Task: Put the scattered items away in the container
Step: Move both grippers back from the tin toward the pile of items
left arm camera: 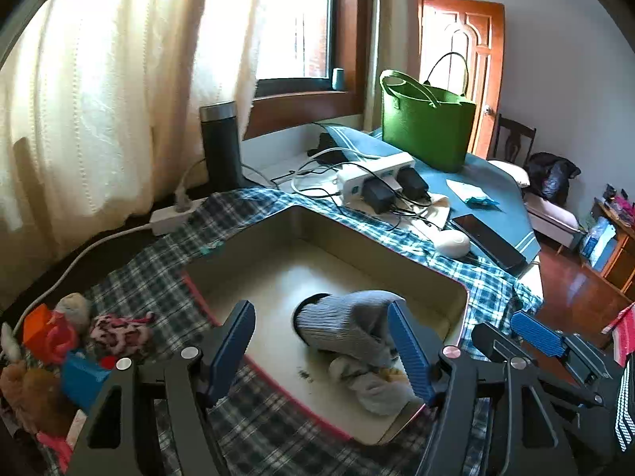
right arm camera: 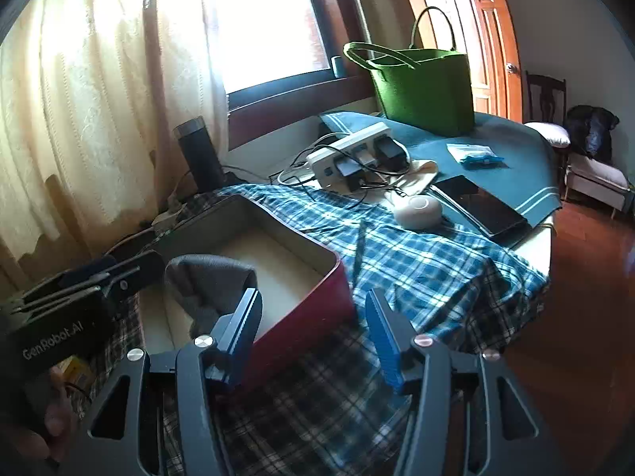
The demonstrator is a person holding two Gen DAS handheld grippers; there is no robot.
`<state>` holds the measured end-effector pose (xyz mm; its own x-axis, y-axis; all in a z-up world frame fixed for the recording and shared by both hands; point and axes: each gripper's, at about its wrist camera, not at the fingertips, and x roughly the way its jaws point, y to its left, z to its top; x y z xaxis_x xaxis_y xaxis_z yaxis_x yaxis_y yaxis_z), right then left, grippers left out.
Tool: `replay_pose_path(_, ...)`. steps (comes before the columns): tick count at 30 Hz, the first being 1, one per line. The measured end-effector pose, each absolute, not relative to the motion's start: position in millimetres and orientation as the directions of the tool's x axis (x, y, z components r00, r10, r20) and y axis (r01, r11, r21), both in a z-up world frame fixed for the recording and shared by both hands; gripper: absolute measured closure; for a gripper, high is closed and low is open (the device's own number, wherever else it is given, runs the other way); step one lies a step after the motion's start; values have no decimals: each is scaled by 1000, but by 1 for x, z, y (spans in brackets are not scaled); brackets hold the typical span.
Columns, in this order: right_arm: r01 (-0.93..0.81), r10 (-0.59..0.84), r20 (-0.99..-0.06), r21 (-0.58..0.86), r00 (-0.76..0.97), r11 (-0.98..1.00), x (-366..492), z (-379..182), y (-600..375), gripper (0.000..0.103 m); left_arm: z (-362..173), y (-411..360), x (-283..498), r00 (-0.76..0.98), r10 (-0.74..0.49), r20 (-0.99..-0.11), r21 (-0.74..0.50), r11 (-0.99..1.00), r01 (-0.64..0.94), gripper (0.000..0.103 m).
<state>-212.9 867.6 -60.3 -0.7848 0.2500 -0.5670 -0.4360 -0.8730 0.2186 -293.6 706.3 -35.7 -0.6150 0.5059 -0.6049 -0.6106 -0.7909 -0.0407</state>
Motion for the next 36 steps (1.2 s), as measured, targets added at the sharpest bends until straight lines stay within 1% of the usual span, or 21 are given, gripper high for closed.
replay_pose_path(11, -334, 167, -538, 228, -826, -915, -216, -51, 821, 45, -34, 635, -285, -674, 405, -618, -19, -865, -502, 32)
replay_pose_path(15, -277, 118, -536, 228, -836, -933, -226, -48, 800, 43, -40, 592, -304, -695, 343, -632, -49, -913, -405, 32)
replay_pose_path(19, -283, 141, -543, 186, -828, -941, -247, -41, 789, 41, -47, 539, -312, -713, 290, -639, -81, -946, -313, 32)
replay_pose_path(21, -294, 142, -546, 201, -826, -934, -255, -36, 788, 41, -48, 516, -314, -723, 268, -637, -83, -956, -281, 32)
replay_pose_path(23, -265, 108, -538, 224, -836, -938, -260, -32, 779, 41, -51, 493, -321, -733, 238, -638, -82, -967, -242, 32)
replay_pose_path(27, -160, 30, -542, 195, -840, -968, -273, -34, 737, 34, -59, 452, -340, -726, 201, -658, -122, -979, -160, 32)
replay_pose_path(29, -90, -36, -563, 194, -826, -977, -284, -40, 712, 34, -63, 438, -344, -715, 194, -671, -142, -981, -133, 32)
replay_pose_path(33, 40, -180, -608, 237, -773, -971, -302, -56, 676, 34, -67, 423, -347, -703, 190, -686, -161, -981, -108, 32)
replay_pose_path(36, 114, -236, -644, 225, -728, -968, -314, -70, 650, 34, -69, 416, -350, -699, 189, -690, -175, -980, -93, 32)
